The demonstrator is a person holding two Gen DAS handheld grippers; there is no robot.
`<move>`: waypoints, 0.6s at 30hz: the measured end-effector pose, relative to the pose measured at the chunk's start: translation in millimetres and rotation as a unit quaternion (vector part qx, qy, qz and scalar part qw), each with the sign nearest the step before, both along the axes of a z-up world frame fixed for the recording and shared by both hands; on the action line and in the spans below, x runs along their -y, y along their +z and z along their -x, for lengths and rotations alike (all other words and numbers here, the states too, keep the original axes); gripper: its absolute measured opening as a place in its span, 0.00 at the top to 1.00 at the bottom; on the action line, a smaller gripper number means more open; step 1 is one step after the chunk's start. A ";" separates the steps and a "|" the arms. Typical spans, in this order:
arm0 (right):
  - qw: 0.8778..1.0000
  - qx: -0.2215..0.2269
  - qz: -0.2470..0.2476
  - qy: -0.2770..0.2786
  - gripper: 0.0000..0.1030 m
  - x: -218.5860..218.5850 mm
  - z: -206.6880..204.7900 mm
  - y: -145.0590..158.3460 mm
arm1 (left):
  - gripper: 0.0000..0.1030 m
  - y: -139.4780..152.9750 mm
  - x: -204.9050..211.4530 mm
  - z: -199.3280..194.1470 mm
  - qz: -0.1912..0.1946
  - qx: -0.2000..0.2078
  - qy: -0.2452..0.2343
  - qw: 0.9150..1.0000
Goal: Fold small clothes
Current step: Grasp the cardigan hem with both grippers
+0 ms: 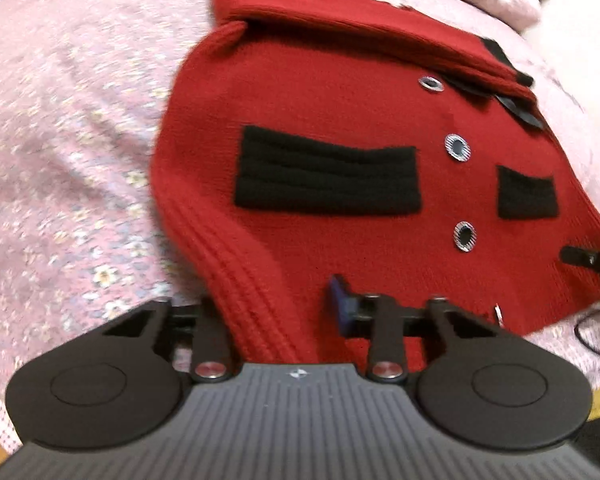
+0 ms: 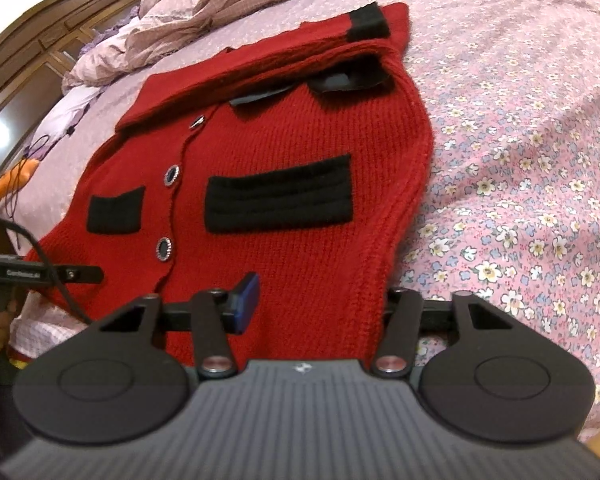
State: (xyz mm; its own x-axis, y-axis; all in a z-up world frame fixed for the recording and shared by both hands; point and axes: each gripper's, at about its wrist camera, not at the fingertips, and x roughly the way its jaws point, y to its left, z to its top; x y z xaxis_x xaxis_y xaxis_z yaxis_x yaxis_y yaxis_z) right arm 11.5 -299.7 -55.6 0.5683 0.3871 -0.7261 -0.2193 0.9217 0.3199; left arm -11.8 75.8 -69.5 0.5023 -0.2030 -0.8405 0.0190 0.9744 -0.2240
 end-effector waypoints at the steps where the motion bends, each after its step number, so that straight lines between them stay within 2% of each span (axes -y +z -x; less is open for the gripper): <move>1: 1.000 -0.002 0.002 -0.006 0.80 1.6 -0.5 0.2 | 0.81 0.6 -4.2 -0.4 0.008 -0.004 0.009 1.000; 2: 1.000 -0.002 -0.003 -0.011 0.87 4.6 -0.3 0.4 | 0.85 2.1 -8.6 -0.4 0.018 -0.007 0.019 1.000; 4: 1.000 0.001 -0.027 -0.016 0.89 11.9 1.6 1.3 | 0.90 6.5 -14.7 2.3 0.036 -0.005 0.033 0.999; 11: 0.993 0.035 -0.106 -0.031 0.90 27.9 7.2 23.1 | 0.92 35.6 -29.9 10.1 0.113 0.033 0.049 0.992; 18: 0.984 0.084 -0.153 -0.039 0.91 31.5 3.9 51.6 | 0.92 83.3 -38.7 11.1 0.148 0.097 0.059 0.983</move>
